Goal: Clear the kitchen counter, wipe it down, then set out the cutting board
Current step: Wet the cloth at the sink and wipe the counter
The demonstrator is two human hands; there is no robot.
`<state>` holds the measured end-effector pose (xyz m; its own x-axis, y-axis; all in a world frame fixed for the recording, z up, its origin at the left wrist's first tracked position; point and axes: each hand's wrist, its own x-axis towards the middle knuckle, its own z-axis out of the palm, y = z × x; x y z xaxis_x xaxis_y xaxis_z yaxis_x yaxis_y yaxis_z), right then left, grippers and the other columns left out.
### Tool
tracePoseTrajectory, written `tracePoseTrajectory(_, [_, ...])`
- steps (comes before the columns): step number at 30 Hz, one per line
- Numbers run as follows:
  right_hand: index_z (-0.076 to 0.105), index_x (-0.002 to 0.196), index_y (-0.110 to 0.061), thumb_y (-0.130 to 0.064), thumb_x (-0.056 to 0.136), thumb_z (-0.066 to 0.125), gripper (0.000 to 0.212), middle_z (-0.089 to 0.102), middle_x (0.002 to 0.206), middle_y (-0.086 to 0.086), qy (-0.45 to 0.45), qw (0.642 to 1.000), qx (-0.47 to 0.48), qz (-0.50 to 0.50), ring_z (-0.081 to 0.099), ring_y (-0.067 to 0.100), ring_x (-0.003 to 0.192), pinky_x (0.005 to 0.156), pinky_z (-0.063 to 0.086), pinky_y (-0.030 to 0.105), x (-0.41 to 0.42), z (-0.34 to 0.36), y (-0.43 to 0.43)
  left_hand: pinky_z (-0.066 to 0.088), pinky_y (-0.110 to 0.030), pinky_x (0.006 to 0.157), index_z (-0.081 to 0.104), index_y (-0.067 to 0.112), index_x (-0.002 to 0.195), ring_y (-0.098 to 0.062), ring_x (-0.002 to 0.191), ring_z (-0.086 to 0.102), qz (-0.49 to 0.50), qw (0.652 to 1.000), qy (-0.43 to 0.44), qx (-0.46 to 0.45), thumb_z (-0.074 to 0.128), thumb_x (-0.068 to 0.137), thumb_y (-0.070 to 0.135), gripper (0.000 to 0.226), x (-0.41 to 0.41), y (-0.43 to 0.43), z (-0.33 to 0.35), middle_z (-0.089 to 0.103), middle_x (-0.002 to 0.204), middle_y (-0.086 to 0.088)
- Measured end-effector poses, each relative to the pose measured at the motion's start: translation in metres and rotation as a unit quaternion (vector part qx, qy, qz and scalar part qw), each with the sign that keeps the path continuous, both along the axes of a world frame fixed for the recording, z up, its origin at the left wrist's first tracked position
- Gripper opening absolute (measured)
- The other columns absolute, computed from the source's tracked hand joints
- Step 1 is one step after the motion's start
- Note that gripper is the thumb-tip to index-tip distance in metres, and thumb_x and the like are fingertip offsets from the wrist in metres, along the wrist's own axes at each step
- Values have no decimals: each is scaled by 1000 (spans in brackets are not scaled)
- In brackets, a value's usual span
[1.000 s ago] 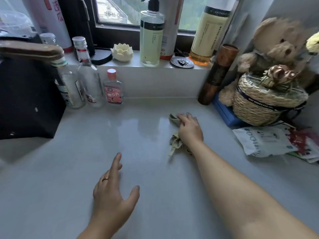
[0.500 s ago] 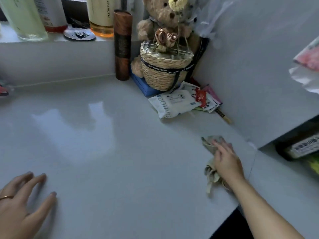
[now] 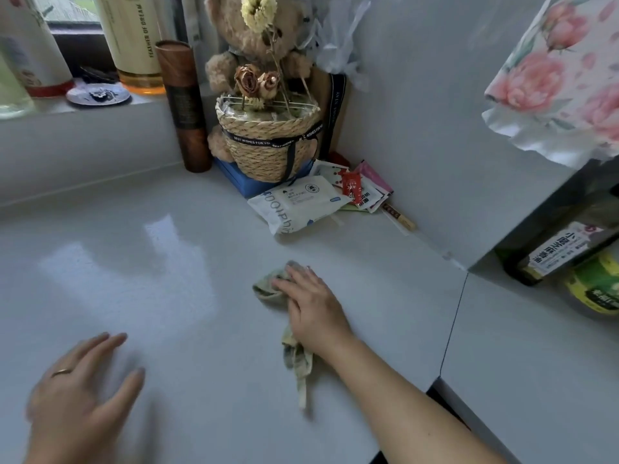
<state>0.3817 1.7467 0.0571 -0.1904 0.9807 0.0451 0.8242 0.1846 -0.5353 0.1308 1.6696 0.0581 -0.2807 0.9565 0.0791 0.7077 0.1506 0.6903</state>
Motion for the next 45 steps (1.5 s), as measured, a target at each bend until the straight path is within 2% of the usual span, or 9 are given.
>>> tracePoseTrajectory(2, [47,133,-26,-13,94,37,42,31,152,2,2,1000,-16,-27,21,21,142,119,15,32,20,5,28,36,-54,102,63,6,111,-38,118,52,-42,998,33,-12,40,51,56,81,29,4,17,59,122,-22])
tracePoseTrajectory(7, [48,132,-28,-10,94,37,44,28,153,-1,-12,983,-34,-178,21,27,142,115,20,34,119,12,55,32,-52,102,60,15,116,-33,125,46,-113,991,62,-19,38,56,56,76,72,-6,25,57,127,-12])
tracePoseTrajectory(12, [46,133,-26,-9,93,38,45,27,154,2,-50,980,-22,-192,20,30,142,116,20,40,162,6,8,32,-54,101,59,15,117,-33,125,46,-83,993,73,-35,39,56,55,76,47,-35,19,57,127,-11])
tracePoseTrajectory(20, [51,129,-27,-4,90,46,46,32,150,-1,-39,997,-13,-71,20,23,142,117,19,42,55,5,-106,29,-47,105,50,14,126,-30,127,42,-2,996,71,-55,33,52,57,88,-15,-98,21,53,131,-9])
tracePoseTrajectory(25, [48,129,-36,-9,89,47,48,30,151,-6,-30,999,-13,-5,18,20,143,119,15,40,-52,3,-170,27,-48,107,49,16,127,-32,128,40,67,996,35,-46,51,61,39,71,-66,-157,17,53,133,-10])
tracePoseTrajectory(32, [49,129,-36,-9,88,46,49,30,151,-6,3,994,-7,106,16,23,144,117,6,36,-203,3,-271,24,-46,108,46,16,130,-31,130,33,159,986,7,-46,49,62,35,70,-137,-259,20,50,136,-8])
tracePoseTrajectory(37, [68,103,-34,-19,66,59,41,67,120,-1,-23,978,43,204,62,31,112,90,49,48,-283,16,-342,24,-46,109,46,16,130,-30,130,35,167,985,-3,-49,43,59,46,77,-165,-298,22,49,136,-9])
tracePoseTrajectory(42, [71,101,-27,-16,65,67,37,69,117,5,-35,977,58,203,63,36,109,87,52,50,-283,13,-341,23,-44,110,45,17,131,-27,130,36,162,986,2,-48,49,63,36,70,-159,-313,23,49,136,-7])
tracePoseTrajectory(45, [67,109,-22,-9,70,67,42,63,125,9,-1,973,55,226,55,41,117,95,46,53,-275,7,-337,21,-43,109,43,21,132,-24,132,33,155,986,7,-59,48,64,39,71,-146,-319,21,47,138,-4])
